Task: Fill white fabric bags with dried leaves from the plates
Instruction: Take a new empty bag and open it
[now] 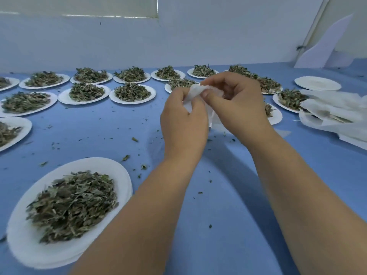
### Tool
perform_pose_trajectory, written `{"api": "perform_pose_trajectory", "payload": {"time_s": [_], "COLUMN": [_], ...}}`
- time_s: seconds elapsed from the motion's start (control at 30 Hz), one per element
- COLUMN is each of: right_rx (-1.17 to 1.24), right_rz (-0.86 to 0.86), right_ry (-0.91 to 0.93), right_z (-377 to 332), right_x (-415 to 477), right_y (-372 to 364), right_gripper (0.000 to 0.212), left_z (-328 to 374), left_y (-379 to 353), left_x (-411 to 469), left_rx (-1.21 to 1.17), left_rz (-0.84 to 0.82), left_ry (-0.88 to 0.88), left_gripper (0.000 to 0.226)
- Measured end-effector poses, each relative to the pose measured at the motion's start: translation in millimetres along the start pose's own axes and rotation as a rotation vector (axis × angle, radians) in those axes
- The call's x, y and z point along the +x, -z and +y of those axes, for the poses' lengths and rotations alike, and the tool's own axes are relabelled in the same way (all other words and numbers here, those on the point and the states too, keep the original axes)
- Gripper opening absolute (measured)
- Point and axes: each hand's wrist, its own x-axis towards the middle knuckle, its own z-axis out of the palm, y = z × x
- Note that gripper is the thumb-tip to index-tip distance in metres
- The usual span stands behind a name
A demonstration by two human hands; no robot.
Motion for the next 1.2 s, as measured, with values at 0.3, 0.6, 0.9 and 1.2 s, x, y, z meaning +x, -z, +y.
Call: {"api": "perform_pose_trajectory", "payload": {"time_s": [0.3,0.6,0.9,1.2], "right_rx": [-0.345,-0.669,-0.115,0.071], "right_rz": [-0.189,-0.259,0.050,0.154], "right_ry": [0.026,-0.107,-0.125,0.000], "right_z": [19.0,23.4,-31.2,-64.8], "right_x": [-20.2,-38.2,-36.7,-21.1], "right_y": [2.4,9.1,-27.4,-81.1], "right_gripper": [0.061,0.040,0.028,0.034], "left_z": [-9.5,-5.2,7.0,29.8], "left_y": [15.6,16.9,50.4,111.0], "left_x": [-0.6,-11.8,-16.2,14.5], "left_rx": [0.016,-0.011,0.070,0.188], "left_rz": [0.089,0.112,0.063,0.103], "left_ry": [0.025,0.080,-0.095,-0.259], "left_gripper": [0.032,0.037,0.038,0.018]}}
